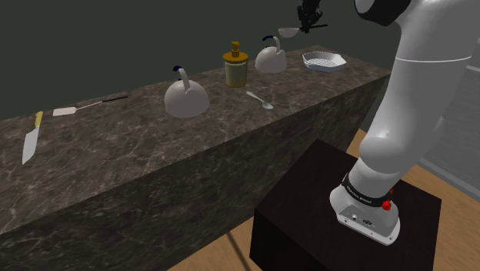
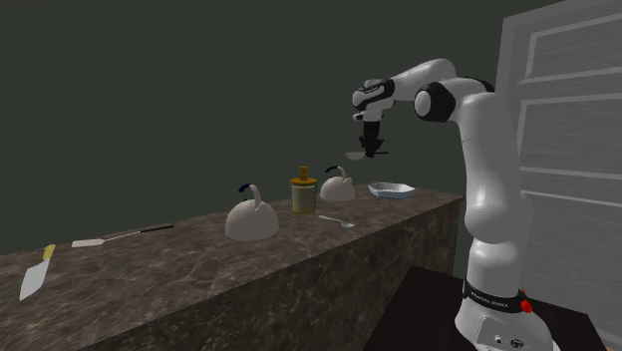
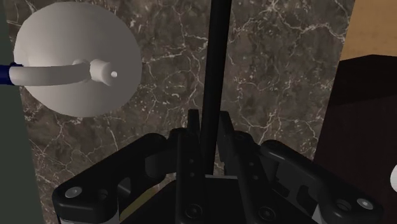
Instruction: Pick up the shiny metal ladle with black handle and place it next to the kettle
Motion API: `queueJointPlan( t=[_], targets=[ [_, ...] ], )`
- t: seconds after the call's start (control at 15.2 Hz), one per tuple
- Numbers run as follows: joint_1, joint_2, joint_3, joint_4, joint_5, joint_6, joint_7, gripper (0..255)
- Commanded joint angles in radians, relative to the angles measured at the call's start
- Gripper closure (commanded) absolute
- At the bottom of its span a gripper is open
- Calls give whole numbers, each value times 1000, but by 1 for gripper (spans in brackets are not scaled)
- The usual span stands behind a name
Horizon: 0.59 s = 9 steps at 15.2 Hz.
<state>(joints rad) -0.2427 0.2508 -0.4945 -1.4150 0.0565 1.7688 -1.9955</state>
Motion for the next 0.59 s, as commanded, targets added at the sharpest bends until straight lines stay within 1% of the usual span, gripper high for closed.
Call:
queueJointPlan(
  t=[0.0,0.53],
  targets=[
    [-6,11,0,-9,6,19,-8,255],
    [5,0,2,-131,1,131,-2,255]
  ],
)
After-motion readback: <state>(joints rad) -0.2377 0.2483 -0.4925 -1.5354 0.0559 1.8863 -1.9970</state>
